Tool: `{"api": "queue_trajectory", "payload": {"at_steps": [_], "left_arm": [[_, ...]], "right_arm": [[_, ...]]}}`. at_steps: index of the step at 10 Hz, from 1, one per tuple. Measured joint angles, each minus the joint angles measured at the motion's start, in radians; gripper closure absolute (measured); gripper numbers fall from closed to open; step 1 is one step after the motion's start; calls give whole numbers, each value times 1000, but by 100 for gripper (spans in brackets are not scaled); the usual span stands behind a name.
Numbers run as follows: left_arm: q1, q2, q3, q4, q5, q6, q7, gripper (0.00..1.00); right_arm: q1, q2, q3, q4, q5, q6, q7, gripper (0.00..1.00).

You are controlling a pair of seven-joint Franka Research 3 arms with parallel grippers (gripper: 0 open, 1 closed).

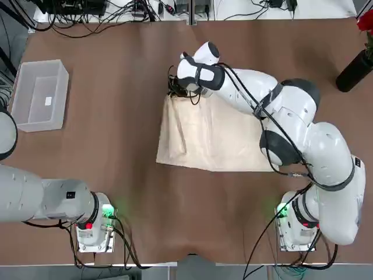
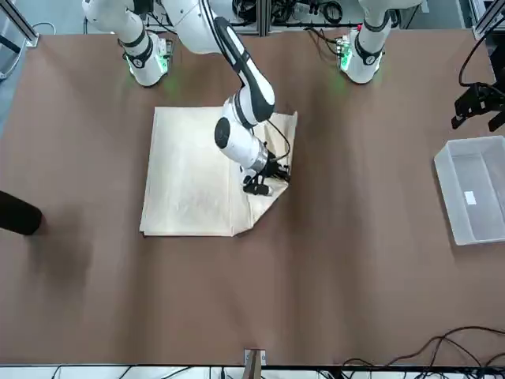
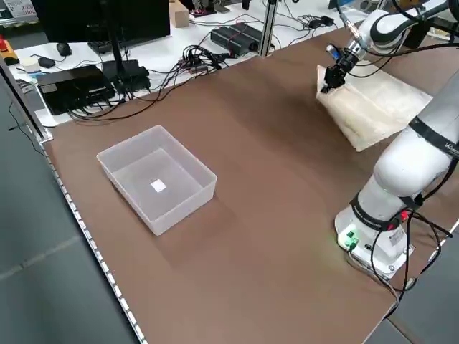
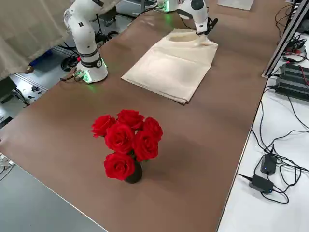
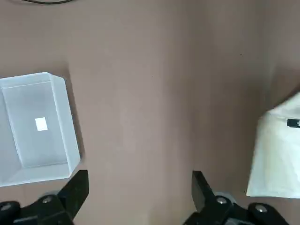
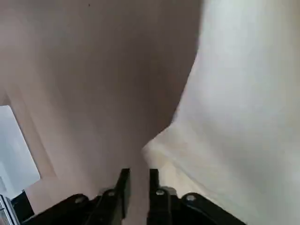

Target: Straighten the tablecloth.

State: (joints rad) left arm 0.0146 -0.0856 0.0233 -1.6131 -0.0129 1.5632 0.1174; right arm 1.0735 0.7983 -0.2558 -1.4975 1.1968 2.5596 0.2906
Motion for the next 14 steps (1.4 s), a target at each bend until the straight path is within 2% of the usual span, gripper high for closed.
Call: {"api": "queue_trajectory", "payload": {"at_steps": [3,5,12,14], "left_arm": [[1,0,0,0,0,0,0,3],[2,0,0,0,0,0,0,3],[4,0,0,0,0,0,8,3],[4,0,0,0,0,1,8,3]], "right_arm": [[0,0,0,15,0,5,2,26],[0,0,0,24,1,7,22,1],[-9,26,-5,97,1,16,80,0],[-20,27,-29,105,-13,16,80,0]]}}
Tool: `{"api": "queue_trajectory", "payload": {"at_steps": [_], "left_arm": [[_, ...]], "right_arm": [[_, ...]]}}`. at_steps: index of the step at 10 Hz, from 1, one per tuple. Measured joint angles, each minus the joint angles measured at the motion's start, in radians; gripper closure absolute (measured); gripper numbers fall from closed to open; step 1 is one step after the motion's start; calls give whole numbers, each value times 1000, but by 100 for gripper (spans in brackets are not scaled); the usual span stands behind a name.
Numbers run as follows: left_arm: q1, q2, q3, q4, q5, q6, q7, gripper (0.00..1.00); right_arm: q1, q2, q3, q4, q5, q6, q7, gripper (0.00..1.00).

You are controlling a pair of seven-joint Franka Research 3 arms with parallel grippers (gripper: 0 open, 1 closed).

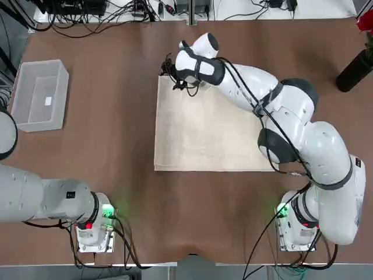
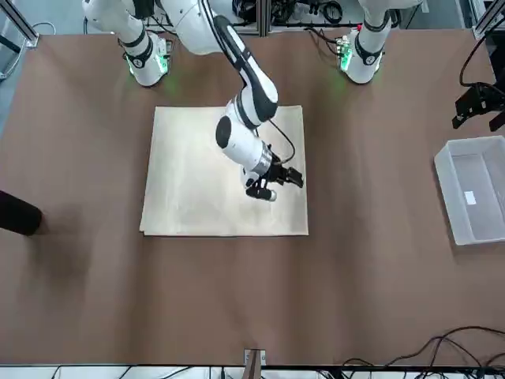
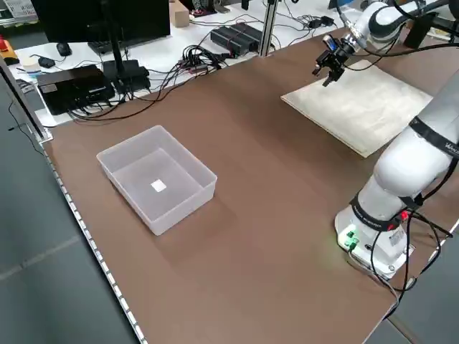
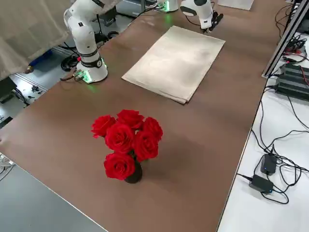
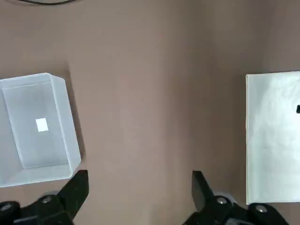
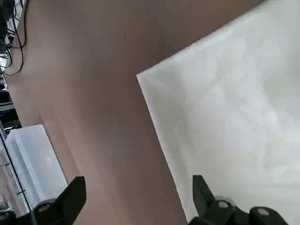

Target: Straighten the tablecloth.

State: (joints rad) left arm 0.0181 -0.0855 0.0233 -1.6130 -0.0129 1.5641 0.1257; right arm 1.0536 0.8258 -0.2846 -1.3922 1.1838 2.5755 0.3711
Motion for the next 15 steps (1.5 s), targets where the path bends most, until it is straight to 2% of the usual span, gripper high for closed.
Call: {"api": "queue_trajectory", "payload": {"at_steps": [2,4,8,10,13,15], "left_arm": [[0,0,0,0,0,0,0,3],[0,0,0,1,0,0,0,3],[21,0,1,4,0,0,0,1],[29,0,1,12,0,0,0,1],[40,0,1,15,0,1,0,1],[48,0,1,15,0,17,0,1]], "right_arm": [[-33,-1,-18,13,-97,-16,0,0],[-71,-8,-44,29,-243,-101,-2,0],[-89,-81,-215,115,-609,-468,-17,0],[-92,-100,-277,151,-647,-579,-105,0],[-120,-150,-344,161,-656,-705,-149,0],[-131,-192,-428,166,-658,-806,-156,0]]}}
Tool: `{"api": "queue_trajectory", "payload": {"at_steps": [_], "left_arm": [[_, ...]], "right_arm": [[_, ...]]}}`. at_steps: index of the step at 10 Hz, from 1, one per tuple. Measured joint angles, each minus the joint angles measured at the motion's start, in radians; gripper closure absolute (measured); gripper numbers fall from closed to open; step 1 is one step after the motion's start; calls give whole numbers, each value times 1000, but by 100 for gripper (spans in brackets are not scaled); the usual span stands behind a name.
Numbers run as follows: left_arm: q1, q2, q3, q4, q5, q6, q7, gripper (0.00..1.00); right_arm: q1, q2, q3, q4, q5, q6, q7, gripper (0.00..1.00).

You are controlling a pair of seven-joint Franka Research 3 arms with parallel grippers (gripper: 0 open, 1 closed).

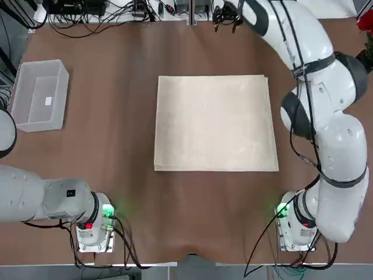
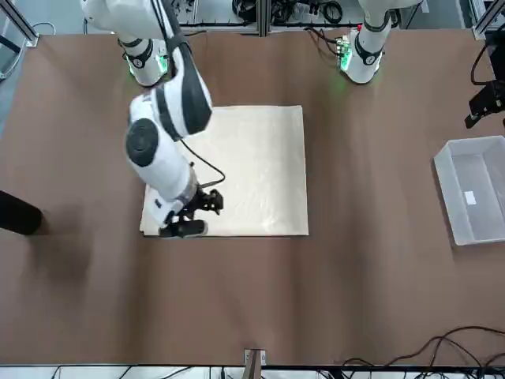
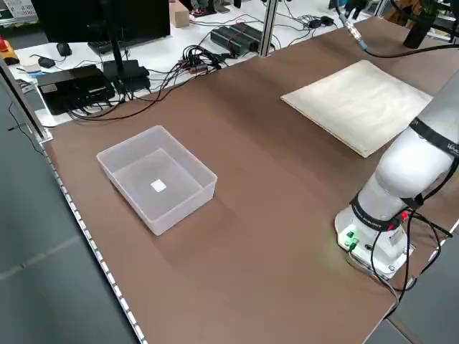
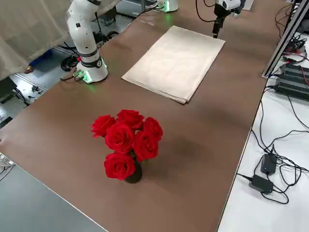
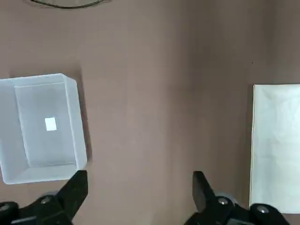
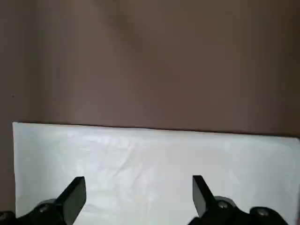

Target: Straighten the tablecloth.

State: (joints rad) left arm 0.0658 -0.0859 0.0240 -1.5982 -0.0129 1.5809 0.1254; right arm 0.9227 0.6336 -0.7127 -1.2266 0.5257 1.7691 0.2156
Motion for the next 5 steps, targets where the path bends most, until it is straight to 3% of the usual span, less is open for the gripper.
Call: {"api": "queue_trajectory", "payload": {"at_steps": [2,5], "left_arm": [[-1,0,-9,-5,0,5,0,1],[-5,0,-40,-21,0,12,0,1]], "right_arm": [[-5,-28,-88,1,-4,-66,-6,0],[-8,-62,-155,2,-29,-95,-19,0]]}}
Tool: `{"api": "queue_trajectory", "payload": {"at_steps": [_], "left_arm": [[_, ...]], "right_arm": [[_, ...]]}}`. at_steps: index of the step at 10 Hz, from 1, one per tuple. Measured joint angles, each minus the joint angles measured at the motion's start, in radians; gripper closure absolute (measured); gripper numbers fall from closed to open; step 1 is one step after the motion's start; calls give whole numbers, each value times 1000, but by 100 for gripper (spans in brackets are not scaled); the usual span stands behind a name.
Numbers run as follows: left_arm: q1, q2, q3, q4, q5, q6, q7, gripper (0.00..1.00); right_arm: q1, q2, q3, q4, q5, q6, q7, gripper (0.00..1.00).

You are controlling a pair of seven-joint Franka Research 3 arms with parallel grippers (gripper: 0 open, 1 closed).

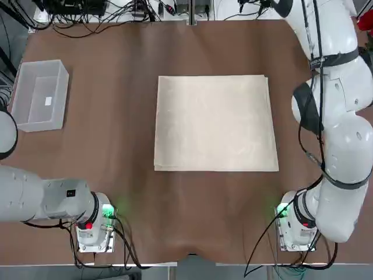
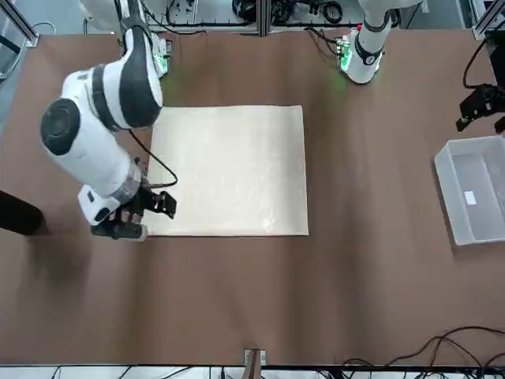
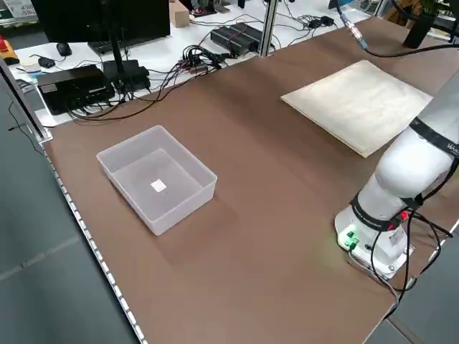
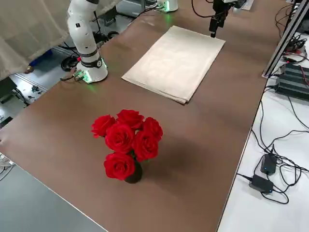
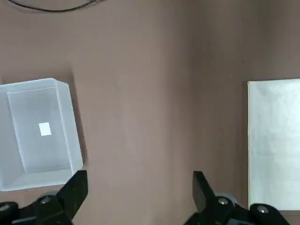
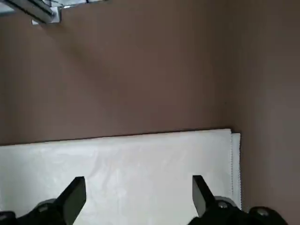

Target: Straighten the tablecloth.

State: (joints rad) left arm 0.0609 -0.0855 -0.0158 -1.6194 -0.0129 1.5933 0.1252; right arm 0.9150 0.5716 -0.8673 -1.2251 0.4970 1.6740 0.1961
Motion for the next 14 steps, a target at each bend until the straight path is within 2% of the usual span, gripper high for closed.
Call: {"api": "queue_trajectory", "payload": {"at_steps": [2,3,4,5,7,12,13,14], "left_arm": [[0,2,-2,-7,0,1,-10,1],[0,4,-2,-8,0,1,-22,1],[0,6,-2,-8,0,3,-30,1],[1,10,-2,-8,0,8,-31,1],[3,17,0,-8,0,13,-31,1],[4,18,1,-6,0,13,-31,1],[4,18,1,-6,0,13,-31,1],[4,18,1,-6,0,13,-31,1]], "right_arm": [[-12,-30,-18,0,-35,-12,-60,0],[-57,-46,-10,-1,-37,-34,-98,0],[-131,-63,27,-1,-46,-56,-144,0],[-229,-86,101,0,-79,-65,-182,0],[-413,-140,295,0,-186,-72,-204,0],[-757,-242,715,1,-389,-74,-204,0],[-809,-255,774,1,-422,-75,-204,0],[-837,-267,804,1,-440,-76,-204,0]]}}
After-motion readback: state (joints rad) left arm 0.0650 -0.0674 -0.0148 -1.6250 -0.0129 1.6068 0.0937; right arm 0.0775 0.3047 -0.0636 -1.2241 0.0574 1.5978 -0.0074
